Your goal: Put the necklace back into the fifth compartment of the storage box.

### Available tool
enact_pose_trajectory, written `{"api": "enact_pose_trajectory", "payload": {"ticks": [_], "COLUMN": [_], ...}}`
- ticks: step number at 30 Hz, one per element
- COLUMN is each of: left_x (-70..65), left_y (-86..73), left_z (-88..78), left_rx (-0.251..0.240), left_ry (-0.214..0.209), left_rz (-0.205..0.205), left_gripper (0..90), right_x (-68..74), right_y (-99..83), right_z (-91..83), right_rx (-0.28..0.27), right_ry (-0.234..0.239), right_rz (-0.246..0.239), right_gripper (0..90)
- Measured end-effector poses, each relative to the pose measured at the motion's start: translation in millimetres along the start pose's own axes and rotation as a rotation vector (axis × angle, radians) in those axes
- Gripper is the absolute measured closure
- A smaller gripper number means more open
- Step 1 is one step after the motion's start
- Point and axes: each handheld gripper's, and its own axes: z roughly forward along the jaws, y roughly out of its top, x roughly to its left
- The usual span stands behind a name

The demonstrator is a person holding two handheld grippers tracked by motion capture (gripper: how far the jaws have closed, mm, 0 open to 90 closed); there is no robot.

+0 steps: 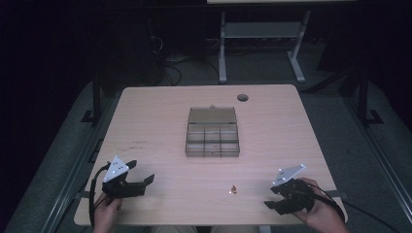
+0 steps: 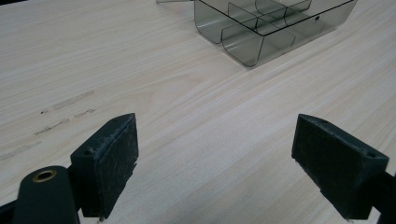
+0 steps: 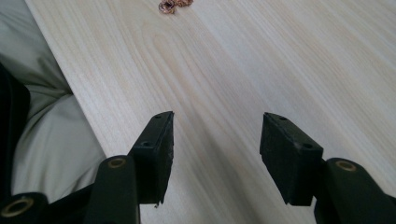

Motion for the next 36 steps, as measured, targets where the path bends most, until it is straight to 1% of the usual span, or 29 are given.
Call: {"api": "enact_pose_trajectory", "payload": {"ticks": [3,4,6,8,9,15,17,19,23,25,26,27,28,30,31,32,33,34,36], "left_x": [0.2,0.4,0.3,0.3,-0.1,0.5,0.6,0.6,1.9,2.3,3.4,3.5,3.5,3.4,3.3,3.3,2.9,2.9,2.4], "left_y": [-0.2,-0.1,0.1,0.1,0.1,0.0,0.5,0.5,0.2,0.0,0.0,0.1,0.1,0.0,0.1,0.1,0.0,0.0,-0.2], "left_z": [0.7,0.7,0.6,-0.1,-0.8,0.4,0.1,-0.1,-0.9,-0.7,-1.1,-1.3,-1.3,-1.4,-1.4,-1.4,-0.9,-0.9,-0.4], "left_rx": [-0.003,0.0,0.001,-0.001,-0.005,-0.005,-0.002,-0.005,-0.005,-0.007,-0.006,-0.006,-0.006,-0.007,-0.007,-0.007,-0.009,-0.009,-0.009], "left_ry": [0.0,0.0,0.001,0.004,0.005,0.004,0.001,0.002,0.005,0.008,0.008,0.008,0.008,0.008,0.007,0.007,0.005,0.005,0.004], "left_rz": [-0.004,-0.003,-0.002,0.003,-0.001,-0.006,0.0,0.004,-0.003,-0.009,-0.01,-0.008,-0.008,-0.008,-0.009,-0.009,-0.011,-0.011,-0.011], "left_gripper": [14.3,14.3,14.3,14.3,14.3,14.3,14.3,14.3,14.3,14.3,14.3,14.3,14.3,14.3,14.3,14.3,14.3,14.3,14.3], "right_x": [1.1,0.7,-0.3,-3.0,-6.2,-12.5,-14.8,-14.7,-13.6,-13.1,-12.3,-11.7,-11.7,-11.3,-9.7,-9.7,-7.2,-7.2,-3.9], "right_y": [10.2,17.5,21.1,27.5,33.2,43.9,50.1,52.3,65.7,68.5,74.1,77.0,77.0,82.9,88.7,88.7,94.5,94.5,100.0], "right_z": [2.0,3.5,4.2,6.0,8.0,11.6,14.4,15.7,22.0,22.9,24.4,24.9,24.9,26.5,28.1,28.1,31.0,31.0,36.2], "right_rx": [0.019,0.032,0.037,0.039,0.049,0.06,0.065,0.067,0.092,0.097,0.106,0.111,0.111,0.121,0.13,0.13,0.133,0.133,0.151], "right_ry": [0.02,0.028,0.03,0.019,0.032,0.036,0.041,0.044,0.049,0.052,0.055,0.056,0.056,0.052,0.052,0.052,0.055,0.055,0.069], "right_rz": [-0.018,-0.029,-0.038,-0.055,-0.057,-0.063,-0.066,-0.066,-0.079,-0.082,-0.093,-0.094,-0.094,-0.11,-0.119,-0.119,-0.131,-0.131,-0.15], "right_gripper": [46.7,47.7,48.2,50.2,52.0,53.5,54.0,54.2,54.7,55.5,56.3,56.5,56.5,57.4,58.7,58.7,59.9,59.9,61.0]}}
